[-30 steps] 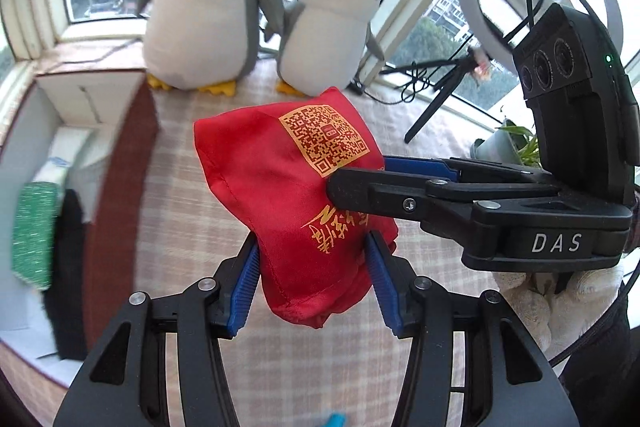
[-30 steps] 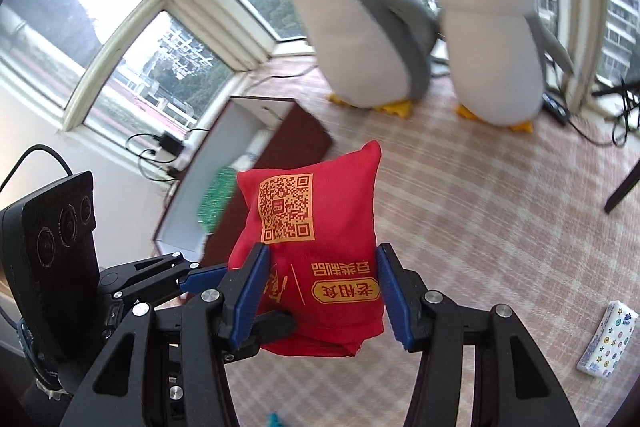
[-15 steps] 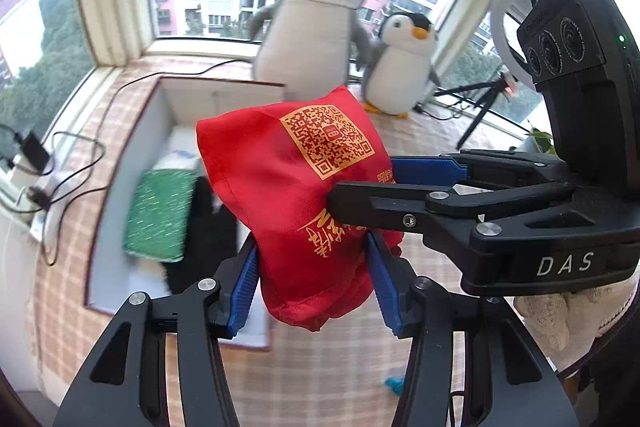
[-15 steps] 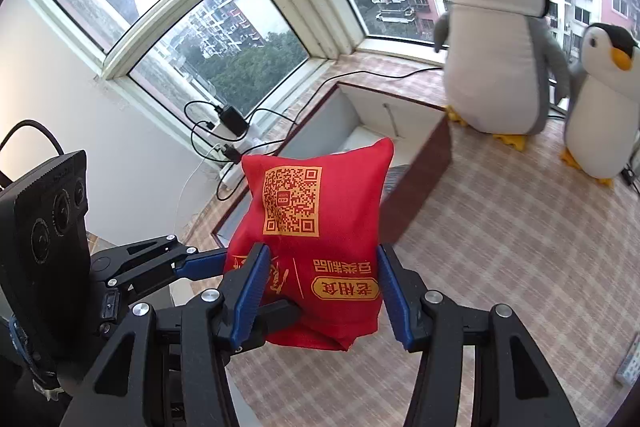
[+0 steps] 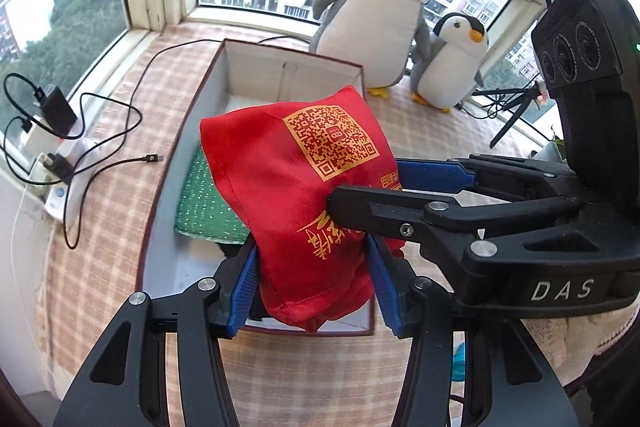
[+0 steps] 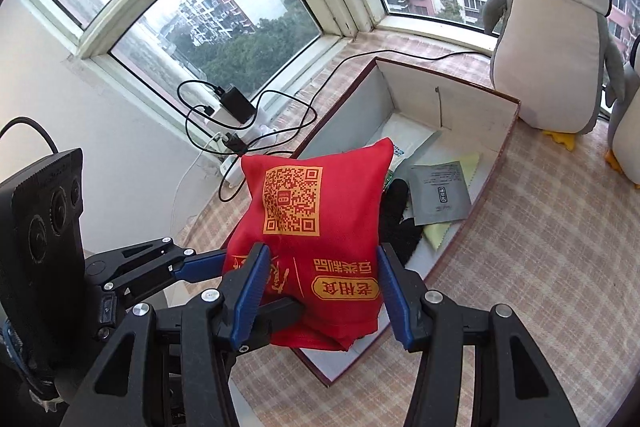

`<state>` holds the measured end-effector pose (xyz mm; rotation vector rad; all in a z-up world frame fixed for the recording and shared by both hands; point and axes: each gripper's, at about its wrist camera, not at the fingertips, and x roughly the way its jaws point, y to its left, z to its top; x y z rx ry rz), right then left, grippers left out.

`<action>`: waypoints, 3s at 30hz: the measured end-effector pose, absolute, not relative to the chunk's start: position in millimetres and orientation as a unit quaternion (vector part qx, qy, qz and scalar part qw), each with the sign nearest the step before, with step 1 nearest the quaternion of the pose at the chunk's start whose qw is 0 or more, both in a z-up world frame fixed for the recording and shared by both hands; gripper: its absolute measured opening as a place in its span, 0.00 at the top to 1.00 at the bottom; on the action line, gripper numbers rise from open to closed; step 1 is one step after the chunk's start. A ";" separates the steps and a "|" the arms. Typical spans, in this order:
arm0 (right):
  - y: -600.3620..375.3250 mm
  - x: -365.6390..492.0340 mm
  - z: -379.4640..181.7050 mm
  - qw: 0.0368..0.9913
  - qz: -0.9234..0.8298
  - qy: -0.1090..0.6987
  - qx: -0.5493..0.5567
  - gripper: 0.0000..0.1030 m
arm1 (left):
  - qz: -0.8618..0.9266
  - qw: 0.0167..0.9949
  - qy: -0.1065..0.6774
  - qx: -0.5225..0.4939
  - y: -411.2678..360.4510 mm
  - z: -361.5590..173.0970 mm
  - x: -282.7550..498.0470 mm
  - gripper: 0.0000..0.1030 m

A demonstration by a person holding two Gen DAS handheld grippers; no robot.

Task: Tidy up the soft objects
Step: 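Lift the red bag with both grippers and carry it over the box, then open both grippers to drop the red bag into the box, then close the left gripper on the blue funnel while the right gripper grasps the Vinda tissue pack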

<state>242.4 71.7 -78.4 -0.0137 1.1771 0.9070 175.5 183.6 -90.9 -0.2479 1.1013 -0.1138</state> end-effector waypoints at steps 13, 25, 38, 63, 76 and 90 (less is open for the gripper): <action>94.5 254.8 -101.7 0.747 0.362 0.557 -0.021 0.51 | -0.059 0.822 0.554 -0.118 200.7 -126.2 201.4 0.50; 75.1 247.4 -81.7 0.775 0.338 0.534 -0.021 0.51 | -0.039 0.829 0.549 -0.097 211.2 -123.7 191.6 0.48; -23.6 201.2 -60.2 0.807 0.305 0.505 0.008 0.50 | -0.145 0.859 0.491 -0.009 137.7 -91.0 128.5 0.48; -302.5 74.3 -120.3 0.840 0.093 0.509 0.162 0.50 | -0.355 0.749 0.527 0.190 -40.4 -177.8 54.6 0.49; -321.4 75.2 -128.8 0.835 0.081 0.514 0.178 0.50 | -0.359 0.748 0.522 0.196 -60.9 -205.0 60.8 0.58; -346.7 124.8 -143.6 0.832 0.055 0.531 0.154 0.50 | -0.310 0.772 0.553 0.045 -51.5 -220.7 69.4 0.87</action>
